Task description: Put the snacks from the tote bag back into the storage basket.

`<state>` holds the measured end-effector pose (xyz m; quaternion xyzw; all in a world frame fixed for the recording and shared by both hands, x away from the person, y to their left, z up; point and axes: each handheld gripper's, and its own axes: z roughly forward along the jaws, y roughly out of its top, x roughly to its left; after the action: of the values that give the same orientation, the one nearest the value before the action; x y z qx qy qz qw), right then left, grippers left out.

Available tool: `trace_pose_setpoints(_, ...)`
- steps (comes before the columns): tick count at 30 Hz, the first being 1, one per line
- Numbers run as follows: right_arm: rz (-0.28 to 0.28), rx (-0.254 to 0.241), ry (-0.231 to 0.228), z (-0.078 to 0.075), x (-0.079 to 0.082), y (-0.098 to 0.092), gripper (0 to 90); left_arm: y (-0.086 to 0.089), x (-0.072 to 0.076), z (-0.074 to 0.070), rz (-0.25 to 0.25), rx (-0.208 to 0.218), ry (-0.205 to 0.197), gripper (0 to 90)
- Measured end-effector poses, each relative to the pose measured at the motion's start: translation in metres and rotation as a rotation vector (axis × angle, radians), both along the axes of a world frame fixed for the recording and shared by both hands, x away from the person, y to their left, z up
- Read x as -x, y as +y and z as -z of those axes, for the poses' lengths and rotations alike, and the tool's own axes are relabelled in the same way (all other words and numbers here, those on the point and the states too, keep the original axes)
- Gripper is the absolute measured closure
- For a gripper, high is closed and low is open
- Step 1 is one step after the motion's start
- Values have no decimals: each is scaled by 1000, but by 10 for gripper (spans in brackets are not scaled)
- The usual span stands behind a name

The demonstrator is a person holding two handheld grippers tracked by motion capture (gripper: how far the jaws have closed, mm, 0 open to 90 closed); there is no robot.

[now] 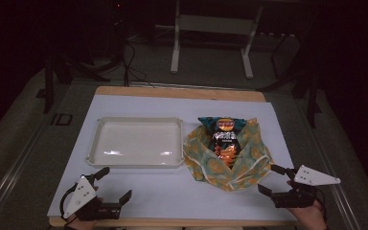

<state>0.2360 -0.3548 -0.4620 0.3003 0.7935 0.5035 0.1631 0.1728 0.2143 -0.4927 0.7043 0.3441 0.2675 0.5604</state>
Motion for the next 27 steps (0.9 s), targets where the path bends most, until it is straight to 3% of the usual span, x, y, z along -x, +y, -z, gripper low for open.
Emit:
trace_pose_setpoints(19, -108, -8, -75, -38, -17, 32, 144, -3, 0, 1, 18, -12, 3, 1)
trace_pose_setpoints(27, -120, -7, -124, -54, -29, 42, 153, -3, 0, 0, 24, -12, 3, 1)
